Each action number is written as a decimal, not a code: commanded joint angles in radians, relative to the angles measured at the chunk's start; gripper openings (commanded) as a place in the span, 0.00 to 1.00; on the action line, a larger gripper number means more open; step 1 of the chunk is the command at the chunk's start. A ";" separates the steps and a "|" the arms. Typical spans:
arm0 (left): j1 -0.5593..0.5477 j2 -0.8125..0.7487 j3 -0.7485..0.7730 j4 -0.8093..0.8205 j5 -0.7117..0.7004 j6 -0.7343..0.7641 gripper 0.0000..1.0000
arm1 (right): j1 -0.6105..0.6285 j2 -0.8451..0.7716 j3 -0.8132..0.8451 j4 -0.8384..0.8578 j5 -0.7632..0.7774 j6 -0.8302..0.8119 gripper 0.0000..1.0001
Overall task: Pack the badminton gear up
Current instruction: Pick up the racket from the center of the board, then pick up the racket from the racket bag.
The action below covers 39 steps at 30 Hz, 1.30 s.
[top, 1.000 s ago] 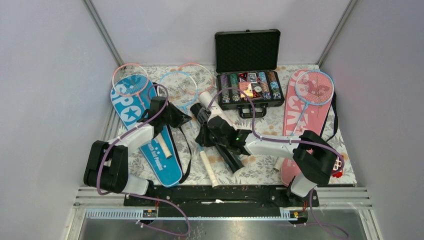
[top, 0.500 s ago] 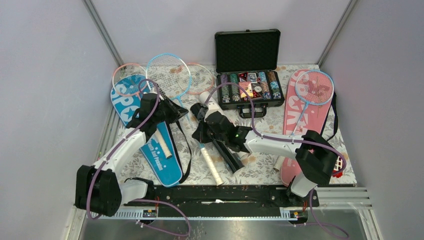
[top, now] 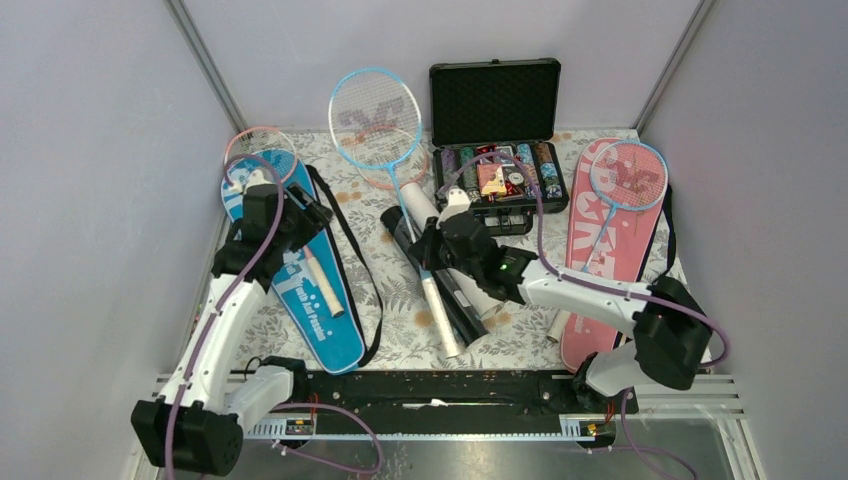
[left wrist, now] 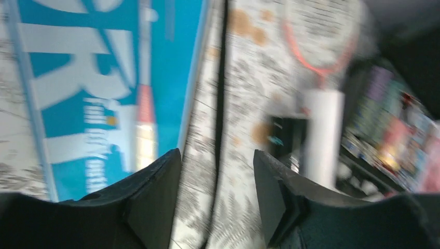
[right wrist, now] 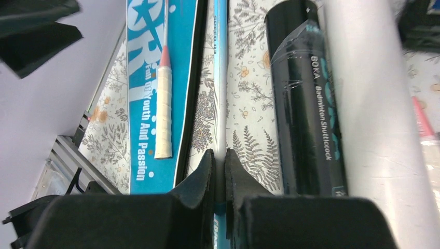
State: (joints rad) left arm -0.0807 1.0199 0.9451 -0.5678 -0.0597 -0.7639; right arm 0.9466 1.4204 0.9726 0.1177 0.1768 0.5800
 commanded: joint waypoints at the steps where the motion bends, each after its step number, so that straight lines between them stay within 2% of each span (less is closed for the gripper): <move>1: 0.142 0.215 0.061 -0.027 -0.072 0.084 0.54 | -0.003 -0.157 0.006 -0.041 0.046 -0.068 0.00; 8: 0.208 0.560 0.187 0.020 -0.078 0.126 0.50 | -0.003 -0.330 -0.025 -0.184 0.020 -0.095 0.00; 14: 0.234 0.727 0.216 0.036 -0.050 0.106 0.49 | -0.003 -0.423 -0.045 -0.235 0.041 -0.134 0.00; 17: 0.234 0.750 0.182 0.077 -0.031 0.098 0.39 | -0.003 -0.442 -0.044 -0.246 0.070 -0.155 0.00; 21: 0.234 0.739 0.179 0.079 -0.026 0.125 0.04 | -0.003 -0.452 -0.025 -0.251 0.077 -0.168 0.00; 22: 0.234 0.724 0.183 0.076 -0.018 0.133 0.00 | -0.003 -0.456 -0.020 -0.254 0.079 -0.171 0.00; 25: 0.227 0.652 0.199 0.072 0.012 0.144 0.00 | -0.003 -0.469 -0.014 -0.258 0.094 -0.177 0.00; 28: 0.185 0.593 0.236 0.046 0.024 0.125 0.00 | -0.003 -0.481 -0.019 -0.257 0.112 -0.183 0.00; 32: 0.078 0.552 0.269 0.032 0.005 0.069 0.00 | -0.003 -0.490 -0.033 -0.250 0.131 -0.184 0.00; 39: -0.154 0.603 0.332 0.062 -0.062 -0.003 0.00 | -0.003 -0.501 -0.037 -0.257 0.131 -0.180 0.00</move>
State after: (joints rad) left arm -0.1436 1.6062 1.2102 -0.5503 -0.0761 -0.7181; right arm 0.9451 0.9497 0.9218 -0.1978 0.2737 0.4164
